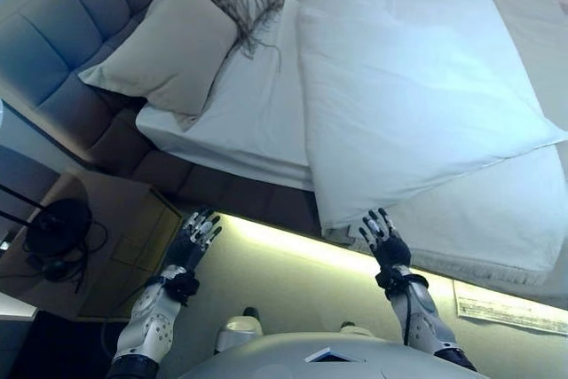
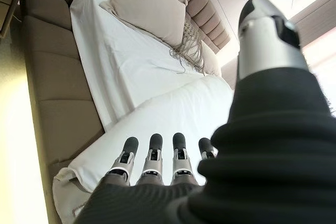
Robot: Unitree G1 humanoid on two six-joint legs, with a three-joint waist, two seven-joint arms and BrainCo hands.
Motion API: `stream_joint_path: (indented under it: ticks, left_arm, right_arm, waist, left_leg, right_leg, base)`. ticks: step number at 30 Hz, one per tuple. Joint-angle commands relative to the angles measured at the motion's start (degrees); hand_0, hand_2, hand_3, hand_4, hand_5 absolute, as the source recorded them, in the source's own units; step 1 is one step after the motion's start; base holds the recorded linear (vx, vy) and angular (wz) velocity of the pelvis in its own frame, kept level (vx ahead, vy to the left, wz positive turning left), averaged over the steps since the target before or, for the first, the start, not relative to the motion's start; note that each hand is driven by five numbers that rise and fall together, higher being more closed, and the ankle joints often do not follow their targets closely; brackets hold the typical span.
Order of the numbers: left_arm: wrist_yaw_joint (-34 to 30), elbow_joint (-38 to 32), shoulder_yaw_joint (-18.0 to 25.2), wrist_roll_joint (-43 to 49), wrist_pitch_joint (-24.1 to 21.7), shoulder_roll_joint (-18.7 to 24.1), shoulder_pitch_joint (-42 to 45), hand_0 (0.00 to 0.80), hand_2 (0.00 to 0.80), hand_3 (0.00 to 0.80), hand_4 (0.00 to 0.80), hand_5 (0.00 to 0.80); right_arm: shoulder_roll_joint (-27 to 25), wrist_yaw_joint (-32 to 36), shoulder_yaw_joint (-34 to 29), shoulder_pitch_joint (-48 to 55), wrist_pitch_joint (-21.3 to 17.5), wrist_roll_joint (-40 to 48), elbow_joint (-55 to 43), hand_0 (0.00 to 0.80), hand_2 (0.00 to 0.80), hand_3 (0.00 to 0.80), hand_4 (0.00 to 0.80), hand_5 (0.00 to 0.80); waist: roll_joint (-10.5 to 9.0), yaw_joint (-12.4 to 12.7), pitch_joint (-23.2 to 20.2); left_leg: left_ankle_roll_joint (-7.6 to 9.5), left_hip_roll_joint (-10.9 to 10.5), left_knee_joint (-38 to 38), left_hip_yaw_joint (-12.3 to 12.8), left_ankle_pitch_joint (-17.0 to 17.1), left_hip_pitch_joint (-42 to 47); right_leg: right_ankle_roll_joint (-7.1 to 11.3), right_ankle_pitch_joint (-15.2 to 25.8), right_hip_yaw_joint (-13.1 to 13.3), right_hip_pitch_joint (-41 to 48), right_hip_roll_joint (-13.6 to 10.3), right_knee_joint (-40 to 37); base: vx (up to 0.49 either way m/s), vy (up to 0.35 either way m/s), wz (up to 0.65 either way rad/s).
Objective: Make the bed neatly
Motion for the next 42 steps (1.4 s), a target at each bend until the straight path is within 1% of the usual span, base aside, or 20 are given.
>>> stream_joint_path:
  ticks: [1,3,5,8,9,10,12,13,15,18,21,24,26,28,30,31,34,36,39,42]
  left_arm:
    - [-0.5,-1.3,2.4,1.3,-3.9,3.5,-1.8,0.000,0.000,0.000,0.000,0.000]
    - [-0.1,-1.8,2.8,1.0,-3.5,3.7,-2.3,0.000,0.000,0.000,0.000,0.000]
    - [0.5,-2.3,3.3,0.6,-3.5,4.2,-2.4,0.000,0.000,0.000,0.000,0.000]
    - [1.1,-2.9,4.0,-0.1,-3.2,4.2,-2.4,0.000,0.000,0.000,0.000,0.000]
    - [1.2,-3.2,4.1,-0.3,-2.9,4.4,-2.3,0.000,0.000,0.000,0.000,0.000]
    - [1.1,-3.1,4.3,-0.4,-2.7,4.4,-2.0,0.000,0.000,0.000,0.000,0.000]
    - [0.4,-2.7,4.9,-0.4,-2.5,4.6,-1.6,0.000,0.000,0.000,0.000,0.000]
    - [0.1,-2.6,5.6,-0.3,-2.3,4.7,-1.1,0.000,0.000,0.000,0.000,0.000]
    - [-0.3,-2.2,7.2,0.4,-1.9,4.7,0.2,0.000,0.000,0.000,0.000,0.000]
    - [-2.0,-2.3,8.0,1.3,-1.5,4.7,1.7,0.000,0.000,0.000,0.000,0.000]
    - [-3.3,-3.4,8.4,0.5,-1.0,4.8,4.0,0.000,0.000,0.000,0.000,0.000]
    - [-3.1,-2.4,8.1,-1.7,-1.5,5.0,5.1,0.000,0.000,0.000,0.000,0.000]
    - [-3.5,-1.9,8.0,-3.6,-0.9,4.9,5.7,0.000,0.000,0.000,0.000,0.000]
    - [-4.9,-3.8,7.2,-4.2,-0.1,4.3,5.7,0.000,0.000,0.000,0.000,0.000]
    - [-4.9,-4.5,4.9,-5.3,-0.6,3.9,4.7,0.000,0.000,0.000,0.000,0.000]
    - [-4.9,-4.9,3.8,-5.4,-0.4,3.3,4.3,0.000,0.000,0.000,0.000,0.000]
    - [-6.1,-4.4,0.7,-3.2,-1.1,2.6,3.3,0.000,0.000,0.000,0.000,0.000]
    - [-6.8,-4.3,-1.1,-2.3,-1.2,2.6,2.7,0.000,0.000,0.000,0.000,0.000]
    - [-5.5,-4.0,-2.2,-1.6,-0.9,2.6,0.6,0.000,0.000,0.000,0.000,0.000]
    - [-4.7,-2.5,-2.7,-3.0,-1.1,1.9,-1.3,0.000,0.000,0.000,0.000,0.000]
  right_arm:
    - [2.3,-0.8,-0.7,-1.2,-2.6,-0.8,-4.4,0.000,0.000,0.000,0.000,0.000]
    - [2.2,0.6,-0.6,-0.9,-2.3,-1.5,-4.4,0.000,0.000,0.000,0.000,0.000]
    - [2.3,2.4,-0.8,-1.2,-2.0,-1.8,-3.5,0.000,0.000,0.000,0.000,0.000]
    - [3.1,2.8,-1.3,-4.2,-1.7,-2.1,-0.9,0.000,0.000,0.000,0.000,0.000]
    - [3.3,2.5,-1.4,-5.3,-1.8,-2.0,-0.2,0.000,0.000,0.000,0.000,0.000]
    - [3.5,2.1,-1.7,-6.2,-1.4,-2.3,0.4,0.000,0.000,0.000,0.000,0.000]
    - [3.4,1.9,-1.8,-6.6,-0.7,-2.6,0.3,0.000,0.000,0.000,0.000,0.000]
    - [3.3,2.1,-1.7,-6.3,-0.3,-2.7,0.0,0.000,0.000,0.000,0.000,0.000]
    - [3.5,3.6,-1.9,-4.8,0.3,-2.8,0.0,0.000,0.000,0.000,0.000,0.000]
    - [3.3,5.2,-2.2,-1.2,0.9,-2.6,-1.5,0.000,0.000,0.000,0.000,0.000]
    - [2.5,6.0,-2.6,0.8,0.8,-2.5,-1.9,0.000,0.000,0.000,0.000,0.000]
    - [1.2,5.3,-1.1,-0.4,1.2,-3.3,-1.4,0.000,0.000,0.000,0.000,0.000]
    - [0.0,4.7,-1.2,-1.0,2.2,-3.0,-2.0,0.000,0.000,0.000,0.000,0.000]
    - [-1.5,5.6,-1.9,-0.5,2.4,-1.1,-2.6,0.000,0.000,0.000,0.000,0.000]
    - [-2.3,5.4,-2.9,-0.1,1.5,-1.0,-1.4,0.000,0.000,0.000,0.000,0.000]
    - [-2.9,5.0,-3.3,-0.1,0.8,-0.6,-0.6,0.000,0.000,0.000,0.000,0.000]
    - [-2.9,4.5,-4.3,-0.7,-1.6,2.7,0.2,0.000,0.000,0.000,0.000,0.000]
    - [-2.5,3.6,-4.3,-0.7,-2.5,4.2,-0.2,0.000,0.000,0.000,0.000,0.000]
    - [-1.9,1.1,-3.4,-0.7,-1.5,3.6,-1.1,0.000,0.000,0.000,0.000,0.000]
    - [-1.8,0.4,-1.9,-0.7,-1.0,3.2,-1.8,0.000,0.000,0.000,0.000,0.000]
  waist:
    - [0.05,0.7,-0.7]
    - [0.21,0.3,-0.4]
    - [-0.41,0.3,0.0]
    - [-2.65,1.0,0.7]
    - [-3.44,1.1,0.9]
    - [-4.18,1.2,1.2]
    - [-4.98,1.0,1.2]
    - [-5.31,1.0,1.1]
    - [-6.13,1.3,0.9]
    - [-6.93,0.7,0.4]
    - [-6.74,0.3,0.1]
    - [-6.33,-0.4,0.2]
    - [-5.38,-0.9,0.0]
    - [-5.74,-1.0,-0.4]
    - [-5.71,-1.8,-0.8]
    - [-5.54,-2.1,-0.6]
    - [-5.45,-2.2,-0.1]
    - [-5.08,-2.0,-0.1]
    - [-3.28,-1.6,-0.4]
    - [-1.99,-1.1,-0.5]
  left_leg:
    - [8.52,-7.1,6.2,-1.5,-4.8,-1.3]
    - [8.71,-7.3,6.7,-0.9,-5.7,-0.5]
    - [8.11,-7.3,7.9,0.1,-7.2,0.0]
    - [6.12,-7.2,9.5,-0.1,-9.5,0.5]
    - [5.55,-7.0,10.1,-0.1,-9.4,0.0]
    - [4.48,-6.2,11.0,-0.8,-11.0,0.4]
    - [3.91,-5.4,11.4,-1.1,-12.2,0.5]
    - [3.70,-4.7,11.5,-0.6,-12.9,0.9]
    - [3.76,-3.7,11.6,0.7,-14.0,1.8]
    - [3.90,-3.1,12.9,-0.2,-15.5,2.3]
    - [3.21,-1.3,13.2,-2.2,-16.4,3.4]
    - [1.32,3.2,14.8,-3.0,-13.9,3.8]
    - [-0.86,7.0,14.7,-3.8,-7.6,4.9]
    - [-1.37,8.4,16.7,-4.2,-2.9,3.7]
    - [-1.25,9.5,19.7,-2.2,-0.1,1.9]
    - [-0.71,10.1,22.9,-0.7,-0.3,0.1]
    - [-0.32,9.5,23.1,1.6,-0.3,-2.1]
    - [-0.63,8.4,19.1,1.4,0.4,-1.5]
    - [-2.17,7.1,8.0,-2.1,4.0,-1.0]
    - [-3.74,6.7,1.6,-4.5,8.4,-3.0]
  right_leg:
    - [-1.43,3.2,2.2,-7.1,-5.3,30.1]
    - [-1.18,4.5,1.8,-8.8,-6.0,29.9]
    - [-0.38,6.3,0.8,-8.7,-6.3,22.5]
    - [1.54,12.5,0.8,-7.4,-8.2,4.7]
    - [1.31,14.7,0.3,-6.8,-8.8,-1.3]
    - [2.41,16.8,1.7,-6.0,-9.0,-9.3]
    - [3.62,18.7,2.6,-5.8,-9.7,-14.6]
    - [4.28,19.0,1.5,-5.9,-9.4,-17.8]
    - [5.17,19.5,-1.6,-6.0,-8.6,-19.5]
    - [5.65,19.7,0.0,-7.0,-7.9,-18.7]
    - [5.85,17.5,2.5,-7.2,-6.4,-17.3]
    - [4.76,13.5,5.2,-7.6,-2.2,-13.0]
    - [3.22,10.1,5.6,-8.0,0.9,-9.6]
    - [1.43,8.1,4.0,-6.0,3.6,-10.5]
    - [-0.81,5.7,2.2,-4.5,5.5,-10.5]
    - [-2.30,4.0,1.4,-3.4,6.6,-9.9]
    - [-3.55,2.3,-1.0,-1.8,7.9,-9.2]
    - [-3.56,1.8,-2.2,-1.0,8.4,-9.3]
    - [-3.43,0.6,-2.5,0.1,9.4,-9.4]
    - [-3.55,-0.8,-2.0,1.8,10.3,-10.3]
  base:
    - [0.123,0.247,0.13]
    - [0.156,0.082,0.17]
    - [0.197,-0.104,0.07]
    - [0.195,-0.229,0.05]
    - [0.245,-0.332,-0.07]
    - [0.250,-0.304,-0.09]
    - [0.286,-0.261,-0.02]
    - [0.316,-0.253,0.08]
    - [0.354,-0.327,0.05]
    - [0.386,-0.378,0.10]
    - [0.405,-0.446,0.22]
    - [0.354,-0.510,0.08]
    - [0.319,-0.461,0.09]
    - [0.297,-0.490,0.28]
    - [0.226,-0.456,0.17]
    - [0.178,-0.406,0.27]
    - [0.144,-0.320,0.34]
    - [0.155,-0.171,0.29]
    - [0.167,-0.039,0.21]
    - [0.193,-0.002,0.21]
